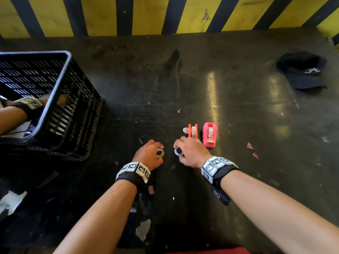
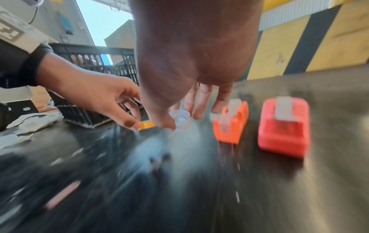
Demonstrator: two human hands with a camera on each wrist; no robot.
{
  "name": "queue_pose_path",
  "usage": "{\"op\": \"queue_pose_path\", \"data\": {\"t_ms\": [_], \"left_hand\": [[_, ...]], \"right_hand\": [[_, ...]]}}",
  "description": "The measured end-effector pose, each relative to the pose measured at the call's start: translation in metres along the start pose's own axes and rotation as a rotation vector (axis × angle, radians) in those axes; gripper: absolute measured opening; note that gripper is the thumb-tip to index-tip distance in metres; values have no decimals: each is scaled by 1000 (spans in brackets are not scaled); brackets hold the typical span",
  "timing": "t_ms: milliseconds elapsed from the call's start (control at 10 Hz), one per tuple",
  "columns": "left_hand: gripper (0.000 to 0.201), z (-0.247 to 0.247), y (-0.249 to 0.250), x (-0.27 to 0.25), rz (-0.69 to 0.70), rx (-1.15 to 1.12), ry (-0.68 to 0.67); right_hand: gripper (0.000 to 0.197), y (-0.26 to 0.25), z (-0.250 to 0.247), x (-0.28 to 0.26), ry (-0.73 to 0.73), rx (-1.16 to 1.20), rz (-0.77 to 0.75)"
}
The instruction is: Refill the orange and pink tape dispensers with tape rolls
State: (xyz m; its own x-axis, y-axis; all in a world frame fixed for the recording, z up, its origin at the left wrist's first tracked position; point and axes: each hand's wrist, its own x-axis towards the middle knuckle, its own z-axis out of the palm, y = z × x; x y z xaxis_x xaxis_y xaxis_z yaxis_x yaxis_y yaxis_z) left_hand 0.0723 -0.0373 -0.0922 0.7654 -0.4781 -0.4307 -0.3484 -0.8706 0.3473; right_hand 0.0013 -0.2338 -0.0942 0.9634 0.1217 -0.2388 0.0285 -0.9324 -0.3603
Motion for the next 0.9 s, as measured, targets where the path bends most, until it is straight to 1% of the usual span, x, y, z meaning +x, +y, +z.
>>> {"op": "queue_pose_path", "data": {"t_ms": [100, 200, 300, 500, 600, 700, 800, 900], "left_hand": [[52, -19, 5, 22, 9, -6, 45], [48, -30, 9, 44, 15, -14, 59], [49, -32, 10, 61, 8, -6, 48], [51, -17, 8, 81, -4, 42, 29], [50, -13, 8, 86, 1, 44, 53], [61, -13, 10, 88, -7, 45, 65], [73, -12, 11, 90, -25, 54, 89], [69, -13, 6, 88, -25, 46, 83]], "right_hand": [[42, -1, -20, 30, 27, -58, 26], [36, 3, -30, 55, 11, -150, 70], [35, 9, -31, 72, -18, -187, 117], [41, 20, -16, 82, -24, -230, 151], [43, 21, -11, 81, -16, -244, 153], [54, 20, -10, 80, -17, -237, 165], [56, 22, -12, 79, 24, -213, 159], [47, 28, -18, 74, 33, -162, 182]]}}
